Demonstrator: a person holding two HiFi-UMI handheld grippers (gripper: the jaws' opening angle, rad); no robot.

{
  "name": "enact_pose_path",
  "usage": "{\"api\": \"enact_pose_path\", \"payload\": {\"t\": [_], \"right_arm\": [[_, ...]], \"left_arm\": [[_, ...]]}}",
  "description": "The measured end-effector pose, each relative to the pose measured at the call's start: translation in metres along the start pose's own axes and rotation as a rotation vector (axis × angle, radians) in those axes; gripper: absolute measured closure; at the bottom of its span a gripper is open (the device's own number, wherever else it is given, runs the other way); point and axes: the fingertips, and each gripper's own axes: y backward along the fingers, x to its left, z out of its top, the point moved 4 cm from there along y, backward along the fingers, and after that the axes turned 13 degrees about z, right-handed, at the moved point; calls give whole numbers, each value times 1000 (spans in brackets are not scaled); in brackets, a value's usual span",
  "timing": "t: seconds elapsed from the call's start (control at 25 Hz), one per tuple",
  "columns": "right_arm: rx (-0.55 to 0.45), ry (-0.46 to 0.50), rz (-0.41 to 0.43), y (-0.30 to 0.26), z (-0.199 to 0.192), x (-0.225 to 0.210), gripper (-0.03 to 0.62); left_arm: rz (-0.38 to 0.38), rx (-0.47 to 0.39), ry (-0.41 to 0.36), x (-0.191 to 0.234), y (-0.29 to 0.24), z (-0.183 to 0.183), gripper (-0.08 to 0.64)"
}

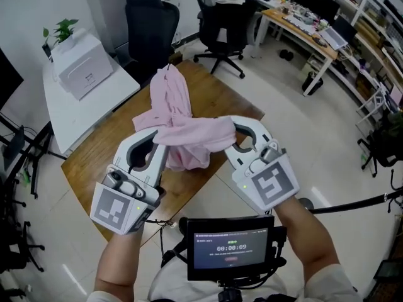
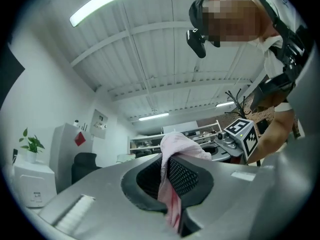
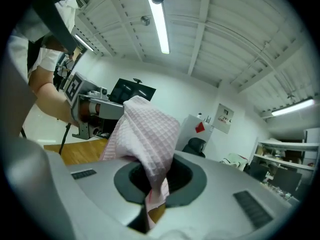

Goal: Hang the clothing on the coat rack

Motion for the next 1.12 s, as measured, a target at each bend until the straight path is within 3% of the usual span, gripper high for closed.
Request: {"api": "enact_pose_path", "payload": {"t": [0.24,1.12], "right_arm": [[-11,25,-64,39,10,-15,583],[-27,103,-336,244,20,-57,583]], "left_arm": [[-63,-48,39,-28,-23,21,550],[-343,-130,86,-207,-90,77,549]]}}
